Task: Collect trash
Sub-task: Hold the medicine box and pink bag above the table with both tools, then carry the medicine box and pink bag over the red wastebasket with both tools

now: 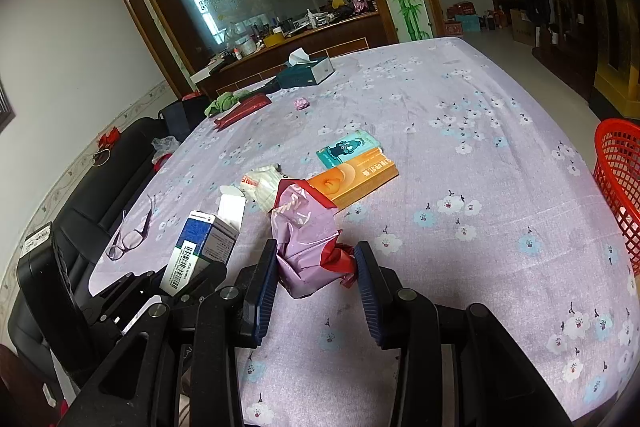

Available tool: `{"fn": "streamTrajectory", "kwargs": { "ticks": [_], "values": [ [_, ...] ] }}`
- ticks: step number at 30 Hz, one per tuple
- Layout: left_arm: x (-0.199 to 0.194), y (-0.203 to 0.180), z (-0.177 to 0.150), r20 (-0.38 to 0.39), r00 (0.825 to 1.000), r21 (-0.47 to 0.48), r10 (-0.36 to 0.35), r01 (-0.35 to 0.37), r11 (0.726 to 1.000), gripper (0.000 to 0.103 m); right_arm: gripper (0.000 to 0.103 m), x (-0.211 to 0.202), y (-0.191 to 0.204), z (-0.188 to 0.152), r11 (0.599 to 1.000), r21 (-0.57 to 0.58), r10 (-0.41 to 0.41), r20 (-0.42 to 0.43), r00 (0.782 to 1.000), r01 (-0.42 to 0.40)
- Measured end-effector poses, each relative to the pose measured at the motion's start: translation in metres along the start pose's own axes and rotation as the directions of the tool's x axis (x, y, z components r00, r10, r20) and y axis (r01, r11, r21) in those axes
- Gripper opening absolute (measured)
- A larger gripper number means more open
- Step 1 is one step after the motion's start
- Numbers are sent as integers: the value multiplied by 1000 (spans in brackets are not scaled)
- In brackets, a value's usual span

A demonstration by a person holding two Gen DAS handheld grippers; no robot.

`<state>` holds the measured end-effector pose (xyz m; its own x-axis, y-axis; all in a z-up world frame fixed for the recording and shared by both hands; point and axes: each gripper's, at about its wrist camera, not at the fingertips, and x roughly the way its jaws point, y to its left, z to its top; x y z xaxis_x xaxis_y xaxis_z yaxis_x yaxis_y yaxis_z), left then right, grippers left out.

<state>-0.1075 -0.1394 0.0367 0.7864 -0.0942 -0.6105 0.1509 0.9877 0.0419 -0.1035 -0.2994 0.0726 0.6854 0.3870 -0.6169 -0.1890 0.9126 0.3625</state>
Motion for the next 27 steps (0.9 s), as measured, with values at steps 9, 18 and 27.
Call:
{"fn": "streamTrajectory", "kwargs": {
  "ticks": [9,18,27],
  "values": [
    [1,-1,0,1,1000,6,5,-5,1000,33,41,0,0,0,1000,2,0,-1,1000,0],
    [0,6,-1,2,1000,12,11,-11,1000,33,41,0,0,0,1000,1,0,-1,1000,0],
    [-7,10,9,10,997,33,-77,76,997,33,41,-16,-28,7,998,63,-18,38,999,16]
  ]
}}
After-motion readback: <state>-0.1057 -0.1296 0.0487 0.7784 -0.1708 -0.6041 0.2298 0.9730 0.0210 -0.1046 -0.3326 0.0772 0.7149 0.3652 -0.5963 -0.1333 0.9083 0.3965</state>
